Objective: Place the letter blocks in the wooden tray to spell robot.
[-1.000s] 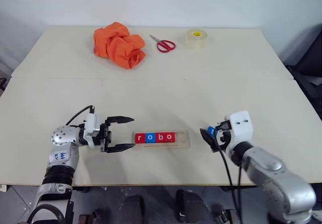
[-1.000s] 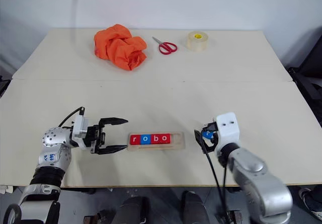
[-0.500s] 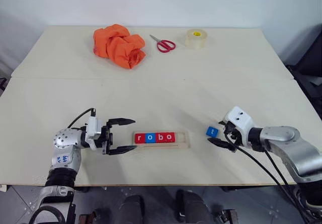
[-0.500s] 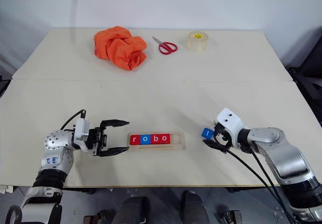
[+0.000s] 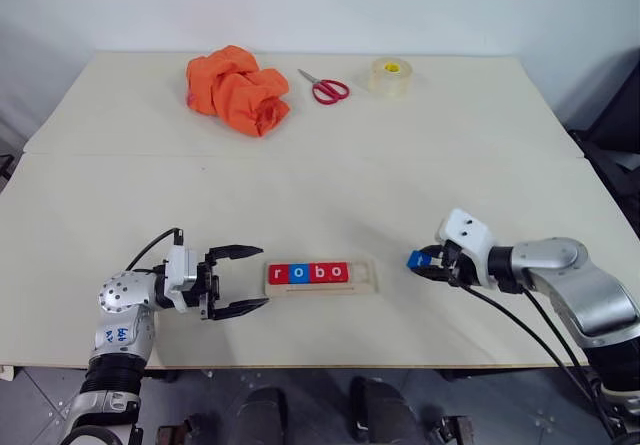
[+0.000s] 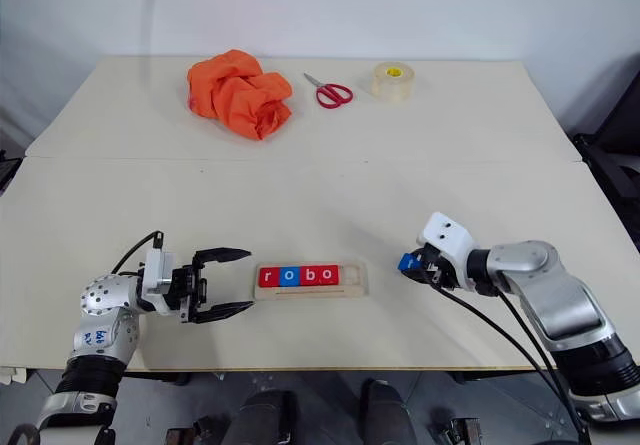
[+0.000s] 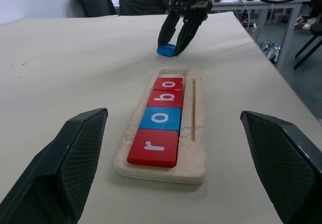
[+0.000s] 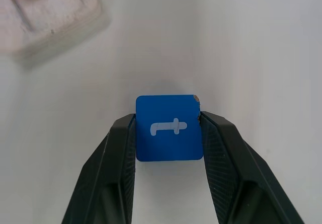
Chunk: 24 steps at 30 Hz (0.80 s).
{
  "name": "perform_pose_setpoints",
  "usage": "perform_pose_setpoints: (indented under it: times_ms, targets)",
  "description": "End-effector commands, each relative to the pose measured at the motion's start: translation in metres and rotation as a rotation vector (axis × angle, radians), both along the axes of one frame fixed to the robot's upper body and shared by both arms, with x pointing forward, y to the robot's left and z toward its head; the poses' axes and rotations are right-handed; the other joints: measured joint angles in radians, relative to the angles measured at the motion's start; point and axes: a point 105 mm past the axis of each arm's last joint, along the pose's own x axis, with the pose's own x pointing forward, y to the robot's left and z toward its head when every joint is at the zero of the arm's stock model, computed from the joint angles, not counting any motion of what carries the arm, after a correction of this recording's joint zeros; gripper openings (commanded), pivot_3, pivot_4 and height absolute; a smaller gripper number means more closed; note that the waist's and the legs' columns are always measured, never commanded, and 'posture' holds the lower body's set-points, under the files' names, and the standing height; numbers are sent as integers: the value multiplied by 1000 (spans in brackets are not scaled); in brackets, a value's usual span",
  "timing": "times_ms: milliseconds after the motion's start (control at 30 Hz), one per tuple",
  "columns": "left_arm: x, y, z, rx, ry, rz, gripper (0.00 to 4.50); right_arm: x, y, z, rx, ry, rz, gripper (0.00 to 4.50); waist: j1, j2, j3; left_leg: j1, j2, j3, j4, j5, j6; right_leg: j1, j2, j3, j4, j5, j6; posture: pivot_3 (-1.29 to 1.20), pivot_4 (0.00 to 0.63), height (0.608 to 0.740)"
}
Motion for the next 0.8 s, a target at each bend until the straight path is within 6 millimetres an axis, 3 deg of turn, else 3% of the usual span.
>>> perform_pose_setpoints:
  times_ms: [33, 167, 333, 800]
  targets:
    - [-1, 4, 8, -1, -39, 8, 4500, -9, 19, 20, 8, -4, 105, 1459, 0, 0, 0, 0, 0, 0, 0, 0, 0, 0, 0, 0, 0, 0, 0, 0, 150, 740]
    - [0, 7, 9, 10, -44, 11, 4500, -18, 50, 27, -29, 29, 241, 1459, -2, 0, 0, 0, 0, 0, 0, 0, 0, 0, 0, 0, 0, 0, 0, 0, 150, 740]
    - [2, 10, 10, 16, -53, 27, 4500, -20, 74, 23, -80, 29, 350, 1459, -1, 0, 0, 0, 0, 0, 0, 0, 0, 0, -1, 0, 0, 0, 0, 0, 150, 740]
    - [-7, 11, 7, 4, -56, 63, 4500, -11, 89, 11, -139, 27, 432, 1459, -2, 0, 0, -1, 0, 0, 0, 0, 0, -1, -1, -1, 0, 0, 0, 0, 150, 740]
